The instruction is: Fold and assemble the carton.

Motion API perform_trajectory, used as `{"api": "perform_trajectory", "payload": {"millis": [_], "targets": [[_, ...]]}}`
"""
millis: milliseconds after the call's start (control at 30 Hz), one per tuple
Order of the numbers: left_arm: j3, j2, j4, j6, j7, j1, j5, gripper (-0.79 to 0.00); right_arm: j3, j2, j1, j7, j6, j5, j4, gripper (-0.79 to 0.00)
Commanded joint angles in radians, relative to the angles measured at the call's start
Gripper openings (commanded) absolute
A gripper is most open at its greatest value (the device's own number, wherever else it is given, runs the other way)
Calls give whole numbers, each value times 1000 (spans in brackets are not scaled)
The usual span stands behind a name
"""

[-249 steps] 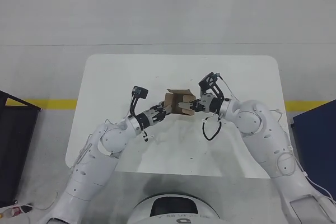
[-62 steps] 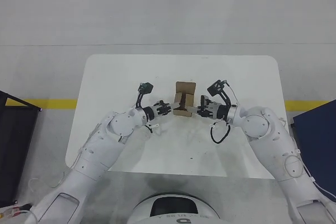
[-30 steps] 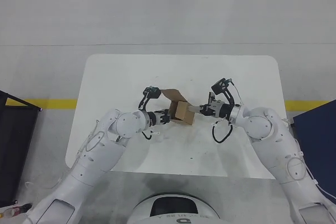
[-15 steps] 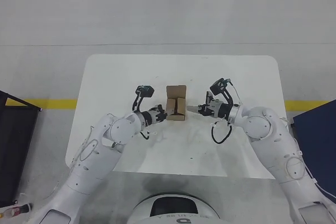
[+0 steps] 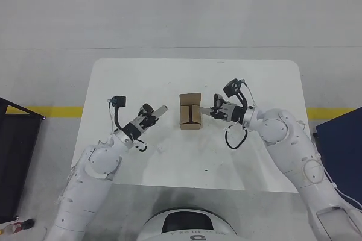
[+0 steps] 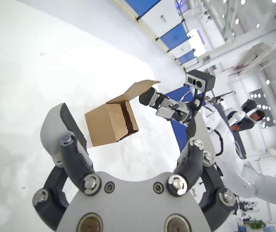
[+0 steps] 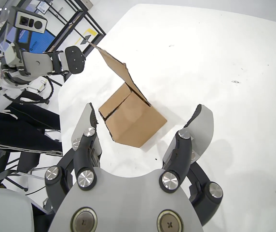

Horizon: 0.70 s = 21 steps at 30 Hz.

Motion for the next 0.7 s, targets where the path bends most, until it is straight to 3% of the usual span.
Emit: {"api": "perform_trajectory", "payload": {"millis": [0,100,400,567,667], "targets": [[-1,0,45,-12,7,-7,3,0,-13,-6,18,-51,-38,-22,21,-151],[23,-2,101,-1,-33,-33,0,0,-39,-17,46,-142,-118,-53,65,-114],[100,-2,173,43,-235,-116,41,0,-92,-45,106,-341,-295,-160,143,-123],[106,4,172,63,-274,-139,111,-12,-122,-54,131,-364,-350,-243,143,-120],[114,5,162,73,-277,-143,132,-9,-145,-58,141,-349,-371,-270,140,-160]]}}
